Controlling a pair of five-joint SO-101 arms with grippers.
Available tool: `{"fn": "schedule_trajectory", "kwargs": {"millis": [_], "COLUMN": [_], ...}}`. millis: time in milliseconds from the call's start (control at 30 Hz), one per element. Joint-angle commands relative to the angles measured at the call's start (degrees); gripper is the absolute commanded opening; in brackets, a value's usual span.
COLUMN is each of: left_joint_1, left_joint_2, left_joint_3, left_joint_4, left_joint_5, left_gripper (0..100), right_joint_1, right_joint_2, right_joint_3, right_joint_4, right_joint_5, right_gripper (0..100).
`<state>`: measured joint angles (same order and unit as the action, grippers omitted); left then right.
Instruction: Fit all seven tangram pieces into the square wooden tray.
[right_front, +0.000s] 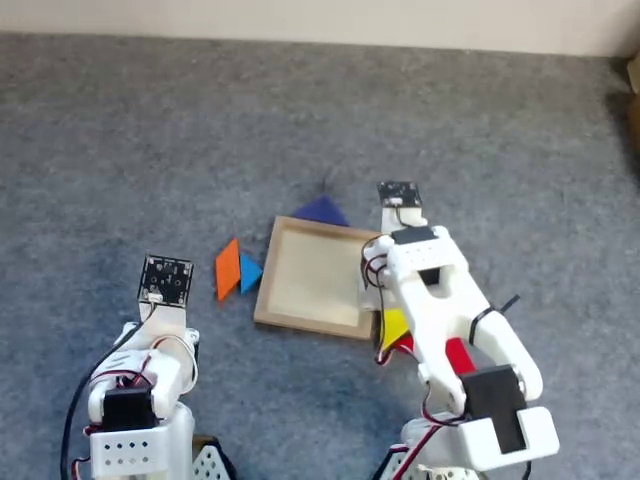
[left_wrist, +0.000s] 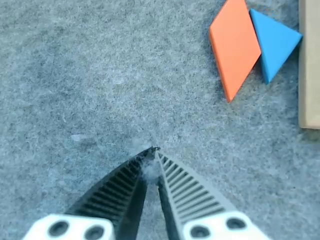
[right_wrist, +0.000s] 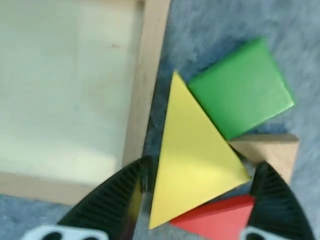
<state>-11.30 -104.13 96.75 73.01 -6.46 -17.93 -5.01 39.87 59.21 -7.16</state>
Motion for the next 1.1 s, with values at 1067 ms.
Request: {"fn": "schedule_trajectory", "kwargs": {"millis": [1067], "left_joint_1": [-0.04], "left_joint_2": [-0.04], "left_joint_3": [0.40], "left_joint_4": [0.18], "left_joint_5": [-0.18], "left_gripper": [1], "right_joint_1": [0.84], "right_joint_2": [0.57], "right_joint_3": [1.89], "right_joint_4": [-2.59], "right_joint_5": [2.11], "right_gripper": [22.8]}}
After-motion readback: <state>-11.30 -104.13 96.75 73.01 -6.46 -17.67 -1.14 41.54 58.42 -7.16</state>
